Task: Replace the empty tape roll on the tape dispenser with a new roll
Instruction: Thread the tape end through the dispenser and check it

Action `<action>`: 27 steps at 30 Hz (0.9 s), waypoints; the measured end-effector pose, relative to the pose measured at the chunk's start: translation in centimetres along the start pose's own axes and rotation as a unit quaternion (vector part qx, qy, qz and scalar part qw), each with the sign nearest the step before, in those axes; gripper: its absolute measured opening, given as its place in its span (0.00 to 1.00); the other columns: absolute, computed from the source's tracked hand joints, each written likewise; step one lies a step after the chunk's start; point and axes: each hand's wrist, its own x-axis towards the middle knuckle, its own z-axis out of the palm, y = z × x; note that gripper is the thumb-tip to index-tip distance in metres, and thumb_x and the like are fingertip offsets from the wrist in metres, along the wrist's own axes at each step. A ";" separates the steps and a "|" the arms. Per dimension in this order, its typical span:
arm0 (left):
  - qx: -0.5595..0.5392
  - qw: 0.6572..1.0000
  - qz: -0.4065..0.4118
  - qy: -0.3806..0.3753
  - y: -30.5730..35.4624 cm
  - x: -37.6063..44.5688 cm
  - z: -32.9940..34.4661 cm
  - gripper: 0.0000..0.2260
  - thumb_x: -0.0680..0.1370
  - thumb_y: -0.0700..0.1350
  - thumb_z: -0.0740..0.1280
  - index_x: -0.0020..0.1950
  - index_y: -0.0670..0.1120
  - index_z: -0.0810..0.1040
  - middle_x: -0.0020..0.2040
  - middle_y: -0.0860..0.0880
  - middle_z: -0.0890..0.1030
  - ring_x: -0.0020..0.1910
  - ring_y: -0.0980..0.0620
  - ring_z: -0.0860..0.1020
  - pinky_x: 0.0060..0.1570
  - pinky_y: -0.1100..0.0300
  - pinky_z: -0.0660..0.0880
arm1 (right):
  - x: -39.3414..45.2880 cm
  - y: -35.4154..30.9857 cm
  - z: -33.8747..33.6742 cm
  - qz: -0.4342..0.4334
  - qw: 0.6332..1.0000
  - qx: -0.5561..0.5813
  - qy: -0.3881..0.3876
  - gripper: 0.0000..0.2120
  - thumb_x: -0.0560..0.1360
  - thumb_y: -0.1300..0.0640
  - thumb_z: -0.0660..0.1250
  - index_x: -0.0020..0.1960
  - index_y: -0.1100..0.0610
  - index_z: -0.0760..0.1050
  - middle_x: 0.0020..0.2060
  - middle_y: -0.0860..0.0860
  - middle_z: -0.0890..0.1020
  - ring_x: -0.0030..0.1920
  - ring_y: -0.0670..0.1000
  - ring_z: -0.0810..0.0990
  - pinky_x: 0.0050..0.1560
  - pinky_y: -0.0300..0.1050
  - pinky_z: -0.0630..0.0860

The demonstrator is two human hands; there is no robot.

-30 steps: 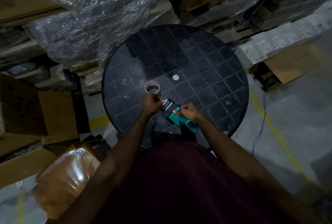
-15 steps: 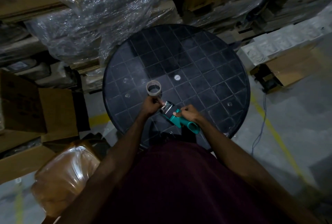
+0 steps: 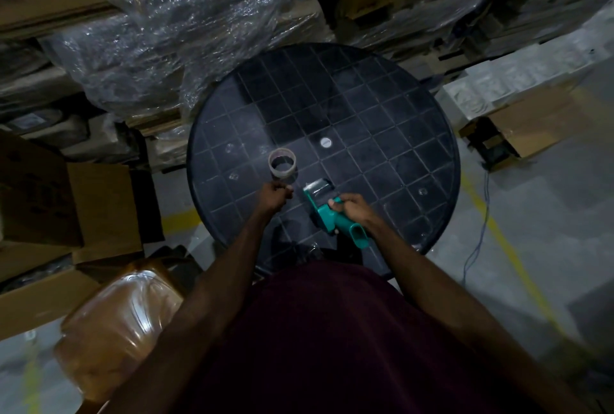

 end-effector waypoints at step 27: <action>-0.276 0.926 -0.099 -0.240 6.4 -5.3 5.9 0.06 0.74 0.33 0.60 0.45 0.40 0.75 0.30 0.48 0.80 0.29 0.52 0.80 0.27 0.63 0.77 | 0.9 -4.5 0.9 -0.085 0.975 0.202 0.037 0.15 0.81 0.55 0.65 0.64 0.61 0.74 0.55 0.67 0.82 0.45 0.63 0.80 0.47 0.70 0.78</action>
